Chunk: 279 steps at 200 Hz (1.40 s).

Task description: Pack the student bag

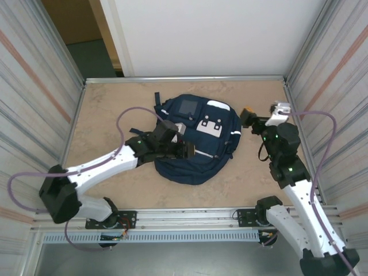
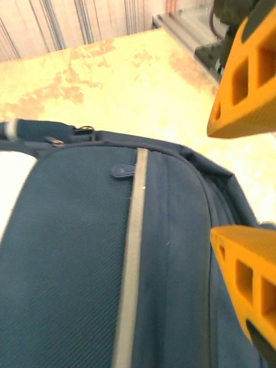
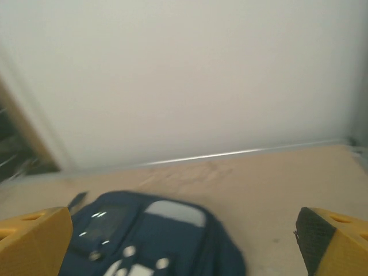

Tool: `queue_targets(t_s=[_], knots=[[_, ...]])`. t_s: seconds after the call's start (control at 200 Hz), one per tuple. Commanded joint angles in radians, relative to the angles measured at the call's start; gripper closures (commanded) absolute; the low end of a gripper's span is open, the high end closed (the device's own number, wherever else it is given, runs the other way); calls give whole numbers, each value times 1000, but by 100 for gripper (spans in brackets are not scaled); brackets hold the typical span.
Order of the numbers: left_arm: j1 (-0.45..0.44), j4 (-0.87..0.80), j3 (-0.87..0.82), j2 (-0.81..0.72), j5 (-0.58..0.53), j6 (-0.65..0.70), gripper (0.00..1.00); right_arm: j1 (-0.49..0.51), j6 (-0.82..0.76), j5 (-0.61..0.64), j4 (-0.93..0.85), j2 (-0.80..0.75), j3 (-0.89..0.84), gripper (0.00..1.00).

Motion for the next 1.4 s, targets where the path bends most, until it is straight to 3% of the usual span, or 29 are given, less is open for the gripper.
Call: queue_targets(t_s=[0.0, 0.06, 0.115, 0.125, 0.135, 0.14, 0.16, 0.276, 0.361, 0.471, 0.701, 0.782, 0.927, 1.042, 1.172, 1.243, 1.393], knots=[[9, -52, 1, -180, -290, 292, 40, -80, 51, 49, -26, -30, -75, 1], [28, -64, -20, -252, -426, 374, 36, -121, 29, -44, -22, -54, -112, 1], [62, -89, -41, -310, -450, 421, 36, -151, 20, -111, -9, -70, -145, 1], [70, -88, -49, -321, -443, 437, 30, -155, 20, -118, -5, -72, -152, 1], [78, -83, -55, -333, -435, 453, 11, -159, 19, -122, 0, -75, -160, 1], [80, -79, -61, -338, -431, 462, 6, -160, 19, -123, 3, -75, -163, 1], [95, -65, -82, -360, -418, 490, 2, -166, 17, -123, 14, -77, -177, 1], [173, 48, -238, -446, -468, 558, 1, -188, -35, -117, 61, -76, -250, 1], [242, 135, -353, -447, -470, 558, 1, -189, -117, -152, 236, -90, -371, 1], [306, 271, -480, -433, -579, 583, 1, -196, -128, -91, 328, -92, -485, 1], [427, 628, -635, -383, -637, 934, 1, -239, -188, -106, 541, 119, -567, 1], [533, 739, -675, -331, -542, 979, 1, -265, -193, -177, 672, 249, -570, 1], [734, 787, -666, -217, -282, 848, 1, -270, -231, -185, 877, 513, -537, 1], [819, 914, -679, -122, -181, 816, 1, -340, -154, -307, 943, 673, -460, 1], [917, 976, -650, -53, -64, 730, 1, -320, -168, -289, 1093, 889, -424, 1], [958, 1076, -676, -24, -50, 674, 1, -307, -178, -258, 890, 841, -362, 1], [957, 1193, -679, 78, -49, 663, 1, -283, -183, -197, 879, 873, -333, 1]])
